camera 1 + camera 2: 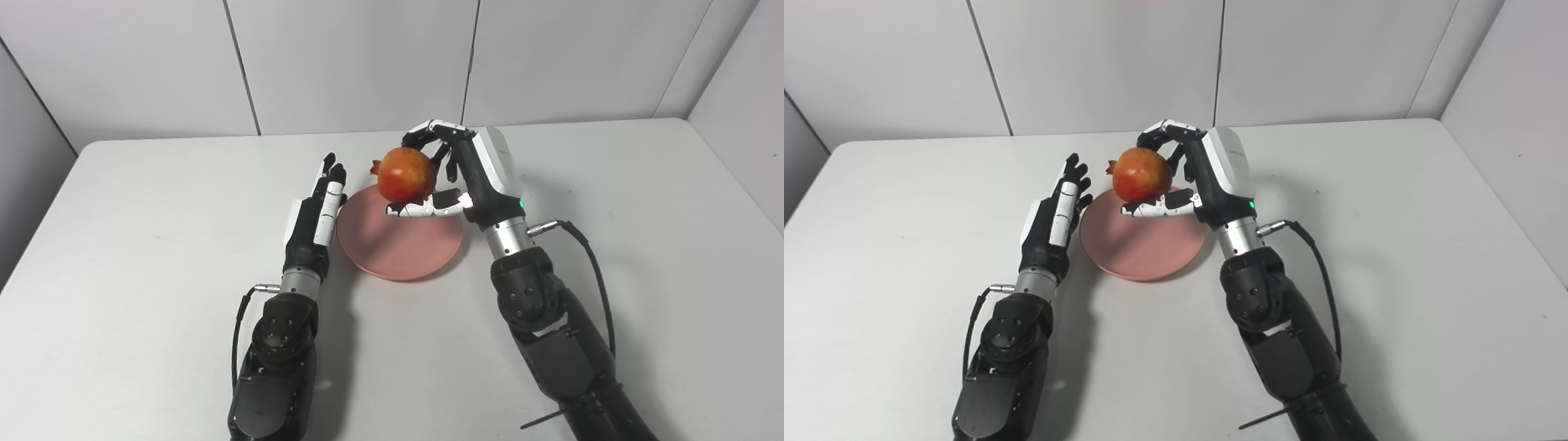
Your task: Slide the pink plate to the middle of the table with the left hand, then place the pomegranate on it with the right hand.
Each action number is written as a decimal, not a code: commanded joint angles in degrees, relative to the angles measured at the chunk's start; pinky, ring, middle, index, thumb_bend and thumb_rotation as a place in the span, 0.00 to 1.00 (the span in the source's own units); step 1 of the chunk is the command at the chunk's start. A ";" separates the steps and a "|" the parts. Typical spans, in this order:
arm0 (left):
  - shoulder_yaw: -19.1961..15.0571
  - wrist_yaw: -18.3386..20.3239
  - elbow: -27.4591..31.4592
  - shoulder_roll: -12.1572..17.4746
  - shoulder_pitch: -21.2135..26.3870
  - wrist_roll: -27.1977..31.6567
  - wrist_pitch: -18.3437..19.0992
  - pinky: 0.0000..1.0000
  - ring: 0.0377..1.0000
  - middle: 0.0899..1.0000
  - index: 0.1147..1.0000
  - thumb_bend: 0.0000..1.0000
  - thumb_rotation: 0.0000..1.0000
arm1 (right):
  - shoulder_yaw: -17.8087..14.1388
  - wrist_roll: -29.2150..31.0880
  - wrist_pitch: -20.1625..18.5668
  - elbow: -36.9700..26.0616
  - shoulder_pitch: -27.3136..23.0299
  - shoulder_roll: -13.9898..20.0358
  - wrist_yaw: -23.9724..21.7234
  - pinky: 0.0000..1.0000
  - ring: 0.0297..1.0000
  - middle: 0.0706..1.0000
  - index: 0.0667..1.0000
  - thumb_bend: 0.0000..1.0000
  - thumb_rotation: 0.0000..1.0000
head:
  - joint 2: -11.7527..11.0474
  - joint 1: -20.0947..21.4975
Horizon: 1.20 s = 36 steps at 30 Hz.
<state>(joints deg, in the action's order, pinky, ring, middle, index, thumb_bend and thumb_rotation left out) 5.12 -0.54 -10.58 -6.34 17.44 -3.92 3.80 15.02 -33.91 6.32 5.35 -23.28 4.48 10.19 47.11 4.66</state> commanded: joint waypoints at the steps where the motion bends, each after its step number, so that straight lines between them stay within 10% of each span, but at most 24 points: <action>1: 0.15 -0.70 2.48 -0.89 2.52 -0.37 -0.13 0.93 0.97 0.98 0.98 0.72 1.00 | 0.33 -1.11 1.31 0.15 -3.14 -0.15 0.20 0.07 0.10 0.27 0.45 0.52 0.05 | 0.35 -0.31; 3: 0.21 -0.60 2.50 -0.94 2.48 -0.37 -0.44 0.94 0.97 0.98 0.98 0.71 1.00 | 0.99 -1.94 1.12 1.19 -3.15 0.03 -0.42 0.06 0.08 0.15 0.45 0.52 0.10 | 0.34 -0.58; 8: 0.46 -0.68 2.46 -0.99 2.47 -0.84 -0.99 0.92 0.96 0.98 0.99 0.71 1.00 | 2.30 -3.94 2.23 4.22 -2.78 0.62 0.12 0.17 0.22 0.42 0.45 0.53 0.01 | 0.55 -0.88; 20: 0.24 -0.65 2.82 -0.99 2.50 -0.62 -0.11 0.94 0.97 0.98 0.98 0.71 1.00 | 4.88 -9.38 2.85 9.47 -2.86 2.97 2.66 0.20 0.24 0.43 0.45 0.53 0.00 | 0.69 -0.66; 32: 0.17 -0.48 3.10 -1.03 2.55 -0.39 0.36 0.94 0.96 0.98 0.98 0.71 1.00 | 6.97 -11.67 5.96 10.80 -3.61 5.51 4.96 0.47 0.52 0.47 0.44 0.52 0.00 | 0.88 -0.53; 36: 0.29 0.03 3.12 -0.72 2.60 -0.16 0.12 0.95 0.98 0.99 1.00 0.71 1.00 | 7.76 -12.38 7.96 10.05 -3.76 6.55 5.08 0.70 0.73 0.74 0.74 0.69 0.55 | 0.88 -0.53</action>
<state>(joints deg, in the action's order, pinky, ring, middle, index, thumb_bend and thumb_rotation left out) 5.19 -0.55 -9.36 -6.82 17.44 -3.93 4.51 23.04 -46.20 11.38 17.40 -24.09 10.59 13.93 47.99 4.13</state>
